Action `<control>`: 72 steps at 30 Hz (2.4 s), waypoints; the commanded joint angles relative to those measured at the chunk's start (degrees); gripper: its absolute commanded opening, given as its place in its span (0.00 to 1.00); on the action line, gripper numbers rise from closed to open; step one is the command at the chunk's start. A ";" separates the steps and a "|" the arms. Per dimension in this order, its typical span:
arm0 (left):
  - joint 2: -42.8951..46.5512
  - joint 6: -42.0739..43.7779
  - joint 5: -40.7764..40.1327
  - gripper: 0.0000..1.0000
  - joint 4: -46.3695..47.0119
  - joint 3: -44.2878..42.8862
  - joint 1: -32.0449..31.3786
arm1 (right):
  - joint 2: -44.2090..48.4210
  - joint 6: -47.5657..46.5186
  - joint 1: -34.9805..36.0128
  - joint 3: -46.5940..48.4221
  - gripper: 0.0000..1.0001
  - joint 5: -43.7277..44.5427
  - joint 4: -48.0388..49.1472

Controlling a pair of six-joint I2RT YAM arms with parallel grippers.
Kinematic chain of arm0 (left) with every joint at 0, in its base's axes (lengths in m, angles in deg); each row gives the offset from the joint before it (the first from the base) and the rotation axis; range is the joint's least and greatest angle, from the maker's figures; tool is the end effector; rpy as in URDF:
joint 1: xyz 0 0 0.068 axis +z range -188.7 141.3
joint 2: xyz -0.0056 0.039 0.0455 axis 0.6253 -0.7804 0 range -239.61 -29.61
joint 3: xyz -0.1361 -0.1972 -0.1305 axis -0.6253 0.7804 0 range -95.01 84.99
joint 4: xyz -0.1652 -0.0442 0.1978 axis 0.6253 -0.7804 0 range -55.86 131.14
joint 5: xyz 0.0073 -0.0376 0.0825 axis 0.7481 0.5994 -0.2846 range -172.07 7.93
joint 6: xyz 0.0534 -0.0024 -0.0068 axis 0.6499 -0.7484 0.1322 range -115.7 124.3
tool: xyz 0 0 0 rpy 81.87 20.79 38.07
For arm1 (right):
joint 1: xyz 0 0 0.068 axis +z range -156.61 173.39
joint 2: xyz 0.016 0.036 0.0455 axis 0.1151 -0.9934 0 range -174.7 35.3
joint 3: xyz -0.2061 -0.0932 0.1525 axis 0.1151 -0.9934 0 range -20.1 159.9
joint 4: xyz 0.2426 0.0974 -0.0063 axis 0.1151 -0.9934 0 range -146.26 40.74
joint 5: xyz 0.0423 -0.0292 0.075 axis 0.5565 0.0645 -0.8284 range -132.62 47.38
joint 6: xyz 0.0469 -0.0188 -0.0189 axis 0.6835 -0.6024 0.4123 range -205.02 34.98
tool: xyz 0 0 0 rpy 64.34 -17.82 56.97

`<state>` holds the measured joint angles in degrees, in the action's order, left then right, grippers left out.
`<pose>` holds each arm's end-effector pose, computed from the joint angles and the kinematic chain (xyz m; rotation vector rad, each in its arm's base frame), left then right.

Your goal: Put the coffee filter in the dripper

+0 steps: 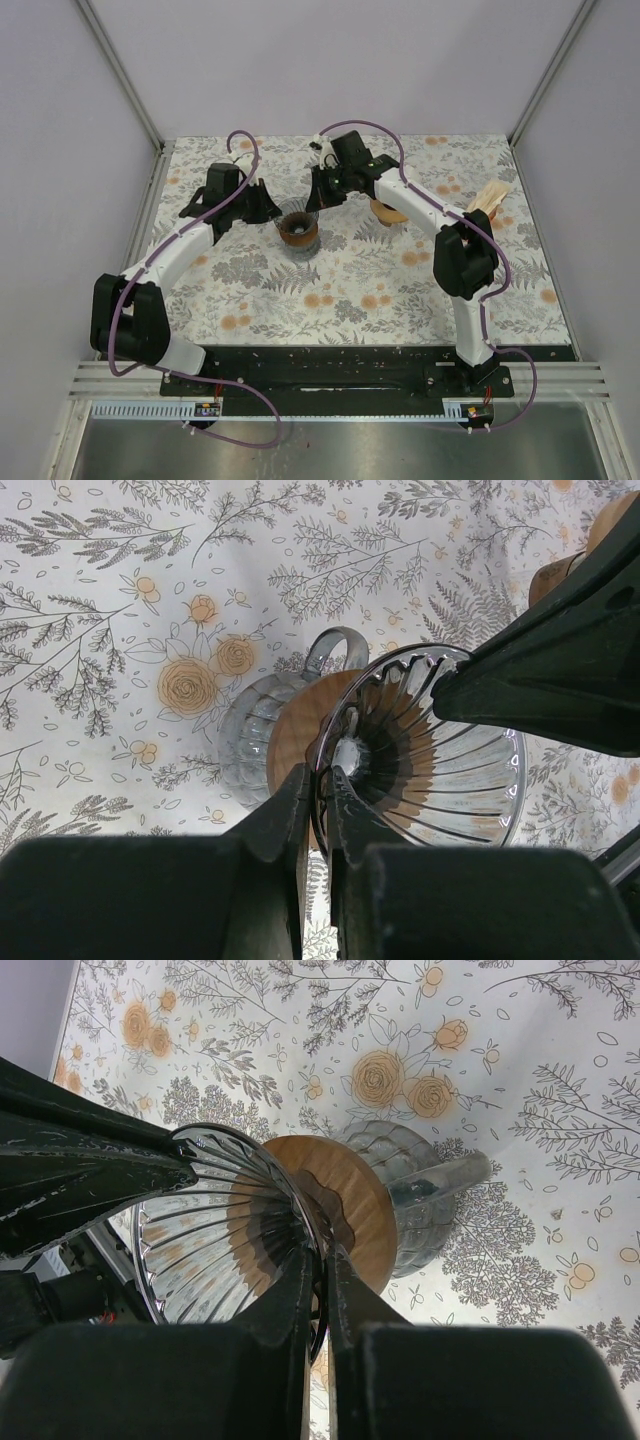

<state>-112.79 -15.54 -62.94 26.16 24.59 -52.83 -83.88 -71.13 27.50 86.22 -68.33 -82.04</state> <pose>0.3103 -0.0901 0.2703 0.0743 2.2763 -0.6910 0.3847 0.2792 0.2721 -0.6557 2.3765 0.9191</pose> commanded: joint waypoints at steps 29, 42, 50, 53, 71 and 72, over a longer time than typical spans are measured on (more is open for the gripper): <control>1.79 3.14 -4.55 0.39 -7.08 -5.16 -0.20 | 0.00 -3.08 0.35 5.03 0.35 1.72 -8.00; 4.95 7.61 -2.87 0.72 -9.18 -10.43 -0.20 | 2.10 -5.36 0.78 15.92 0.61 -1.44 -14.50; 13.91 16.58 -13.86 0.92 -3.40 -4.21 0.77 | 17.20 -13.35 0.70 18.31 0.91 10.31 -19.96; 15.94 18.34 -14.56 0.93 -1.11 -0.25 1.47 | 24.49 -13.54 -0.44 12.70 1.00 21.54 -18.04; 15.06 21.07 -14.74 0.93 18.30 15.65 3.94 | 46.06 3.95 -42.72 -32.84 0.48 31.25 8.86; 14.97 21.07 -14.83 0.93 19.98 16.88 4.02 | 44.92 4.13 -43.16 -33.37 0.45 31.43 9.74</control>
<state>-97.71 4.55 -77.56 34.57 37.73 -49.27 -36.89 -70.85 -13.57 55.09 -39.26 -81.21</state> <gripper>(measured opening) 0.929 0.505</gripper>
